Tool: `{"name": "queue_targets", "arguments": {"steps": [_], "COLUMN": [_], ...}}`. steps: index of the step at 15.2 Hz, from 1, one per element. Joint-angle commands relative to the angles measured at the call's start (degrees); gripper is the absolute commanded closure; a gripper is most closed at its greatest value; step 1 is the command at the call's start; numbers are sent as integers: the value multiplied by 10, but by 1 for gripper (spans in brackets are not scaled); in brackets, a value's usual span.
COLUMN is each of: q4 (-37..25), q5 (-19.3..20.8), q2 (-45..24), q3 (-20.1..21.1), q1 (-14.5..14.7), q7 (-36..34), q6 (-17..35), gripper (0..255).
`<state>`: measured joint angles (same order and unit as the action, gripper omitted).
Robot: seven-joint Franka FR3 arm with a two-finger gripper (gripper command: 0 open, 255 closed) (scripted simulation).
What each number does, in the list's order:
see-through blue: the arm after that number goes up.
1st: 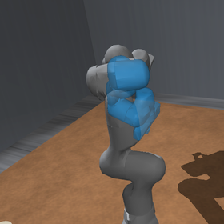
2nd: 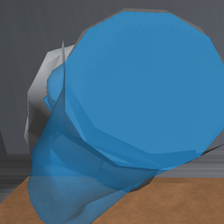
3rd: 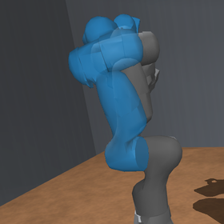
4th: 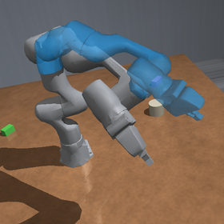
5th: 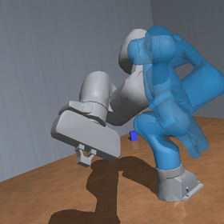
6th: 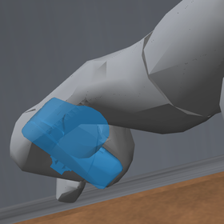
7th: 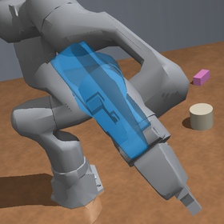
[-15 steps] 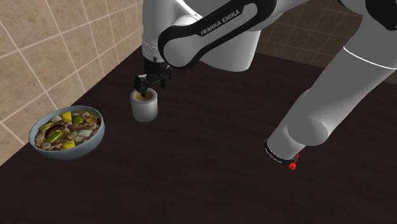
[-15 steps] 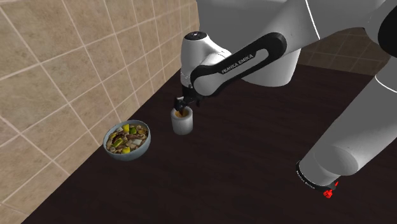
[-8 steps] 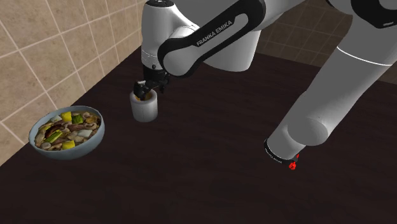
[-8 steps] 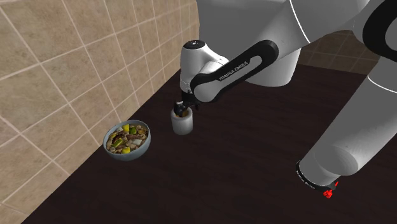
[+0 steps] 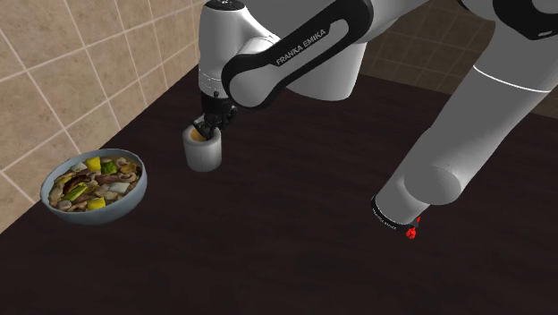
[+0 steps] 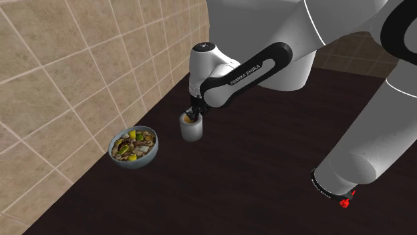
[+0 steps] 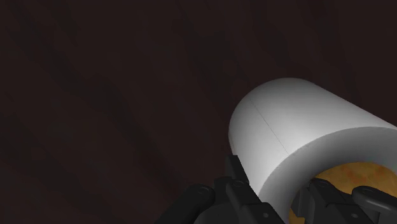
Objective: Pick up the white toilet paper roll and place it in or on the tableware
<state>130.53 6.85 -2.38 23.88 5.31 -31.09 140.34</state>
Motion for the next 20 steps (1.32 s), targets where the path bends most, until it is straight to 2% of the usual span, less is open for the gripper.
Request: {"name": "queue_targets", "arguments": {"steps": [1,7,20], "q4": [0,0,-45], "q5": [0,0,-42], "q2": [0,0,58], "q3": [0,0,-1], "q1": [0,0,0], "q7": [0,0,34], "q6": [0,0,-97], "gripper": [255,255,255]}}
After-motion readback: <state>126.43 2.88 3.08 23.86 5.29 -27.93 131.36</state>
